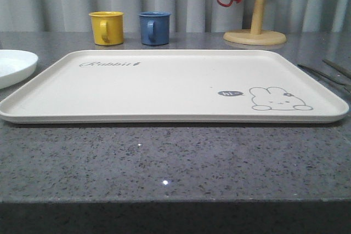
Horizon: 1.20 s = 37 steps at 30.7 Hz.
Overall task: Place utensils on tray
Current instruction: 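Lower the left gripper toward the white plate's rim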
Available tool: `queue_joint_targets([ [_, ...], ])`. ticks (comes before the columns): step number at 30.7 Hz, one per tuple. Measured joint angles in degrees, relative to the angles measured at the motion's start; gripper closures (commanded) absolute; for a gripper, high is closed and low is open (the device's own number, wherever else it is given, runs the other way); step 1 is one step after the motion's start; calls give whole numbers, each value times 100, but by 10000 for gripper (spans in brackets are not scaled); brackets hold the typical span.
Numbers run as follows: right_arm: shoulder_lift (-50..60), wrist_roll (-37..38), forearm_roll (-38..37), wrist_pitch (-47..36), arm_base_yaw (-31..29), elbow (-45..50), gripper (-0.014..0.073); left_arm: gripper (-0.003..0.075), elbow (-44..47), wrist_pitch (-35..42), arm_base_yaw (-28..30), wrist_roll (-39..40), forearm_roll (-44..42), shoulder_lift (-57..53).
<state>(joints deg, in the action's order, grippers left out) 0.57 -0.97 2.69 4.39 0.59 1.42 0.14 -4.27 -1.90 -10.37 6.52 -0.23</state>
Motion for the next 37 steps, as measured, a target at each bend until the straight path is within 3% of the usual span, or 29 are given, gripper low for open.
queue_joint_targets([
  [16,0,0,0,0,0,0,662,738,0,14,0,0,0,0],
  [23,0,10,183,110,0,-149,662,738,-69,427,0,0,0,0],
  [30,-83,10,205,1055,0,-1558,662,738,-1633,-636,0,0,0,11],
  [37,-1260,10,195,2428,0,-3185,662,738,-3526,-2167,0,0,-92,1060],
])
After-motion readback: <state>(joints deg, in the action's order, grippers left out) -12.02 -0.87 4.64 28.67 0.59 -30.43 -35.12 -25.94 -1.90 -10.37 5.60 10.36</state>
